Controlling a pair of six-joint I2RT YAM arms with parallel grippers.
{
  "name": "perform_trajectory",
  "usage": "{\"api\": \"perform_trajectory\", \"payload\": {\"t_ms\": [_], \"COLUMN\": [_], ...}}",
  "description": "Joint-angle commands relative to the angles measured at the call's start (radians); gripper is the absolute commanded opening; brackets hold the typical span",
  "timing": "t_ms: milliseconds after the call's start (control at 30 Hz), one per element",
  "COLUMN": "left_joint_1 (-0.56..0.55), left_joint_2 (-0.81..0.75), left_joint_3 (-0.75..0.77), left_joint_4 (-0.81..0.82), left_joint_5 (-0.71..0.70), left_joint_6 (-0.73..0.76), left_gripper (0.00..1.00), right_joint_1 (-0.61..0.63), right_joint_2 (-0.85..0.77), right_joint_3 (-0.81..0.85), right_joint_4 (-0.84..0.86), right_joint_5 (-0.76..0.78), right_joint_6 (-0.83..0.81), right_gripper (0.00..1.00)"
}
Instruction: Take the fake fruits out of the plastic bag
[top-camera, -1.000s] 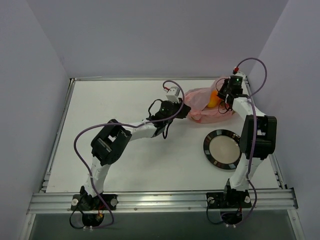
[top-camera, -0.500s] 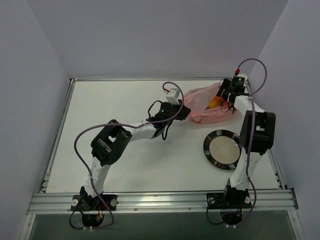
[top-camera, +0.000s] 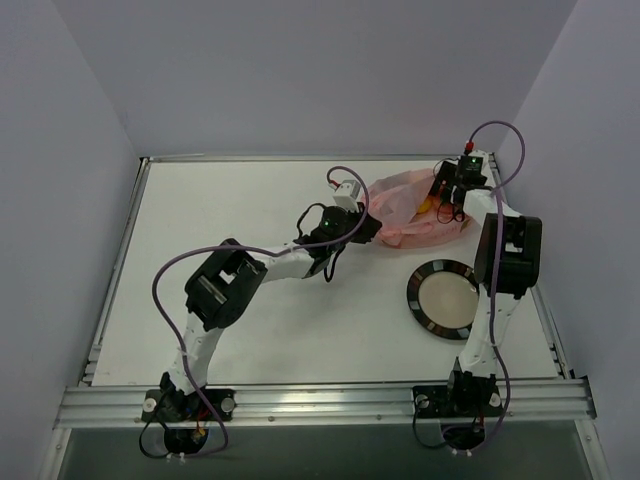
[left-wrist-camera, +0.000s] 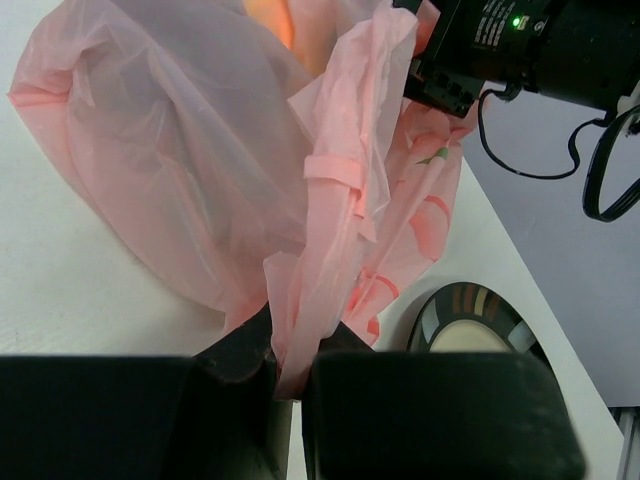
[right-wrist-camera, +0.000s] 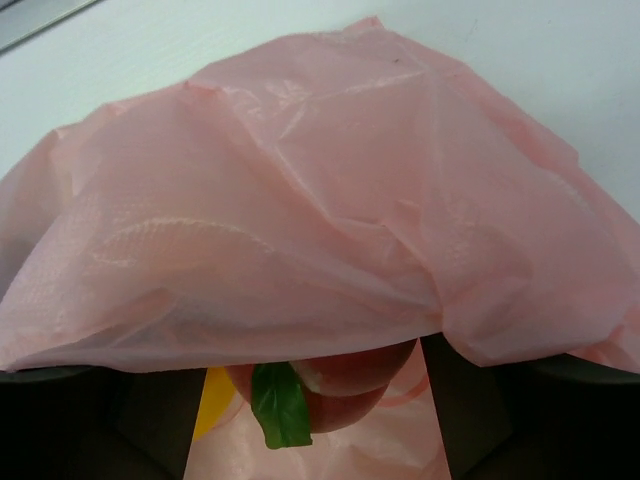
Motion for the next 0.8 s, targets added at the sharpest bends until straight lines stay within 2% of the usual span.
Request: {"api": "perform_trajectory", "payload": {"t_ms": [0, 33, 133, 167, 300, 500, 767], "left_joint_1": [0.0, 0.0, 0.0, 0.0, 0.001, 0.011, 0.034], "left_joint_2": [-0.002, -0.002, -0.001, 0.001, 0.004, -0.001, 0.007], "left_joint_3": [0.038, 0.041, 0.048, 0.061, 0.087, 0.111, 0.148], "left_joint_4": [0.051, 0.049, 0.046, 0.045, 0.034, 0.011, 0.0], "left_joint_5": [0.013, 0.013, 0.017, 0.017, 0.011, -0.018, -0.032], "left_joint_6": [-0.013, -0.013, -0.007, -0.006, -0.002, 0.001, -0.012], "left_gripper": [0.02, 0.02, 0.02, 0.02, 0.02, 0.02, 0.02], "right_joint_1": [0.005, 0.01, 0.021, 0.021, 0.024, 0.038, 0.048], "right_joint_2": [0.028, 0.02, -0.056, -0.084, -0.249, -0.412, -0.639], "right_joint_3": [0.038, 0.035, -0.008, -0.025, -0.14, -0.329, -0.481], "right_joint_4": [-0.008, 0.009, 0.046, 0.053, 0.106, 0.185, 0.175], "right_joint_5": [0.024, 0.024, 0.011, -0.012, -0.084, -0.146, -0.125], "right_joint_6": [-0.003, -0.003, 0.009, 0.015, 0.077, 0.152, 0.209], "right_gripper": [0.68, 0.51, 0.32, 0.3, 0.29, 0.28, 0.26]}}
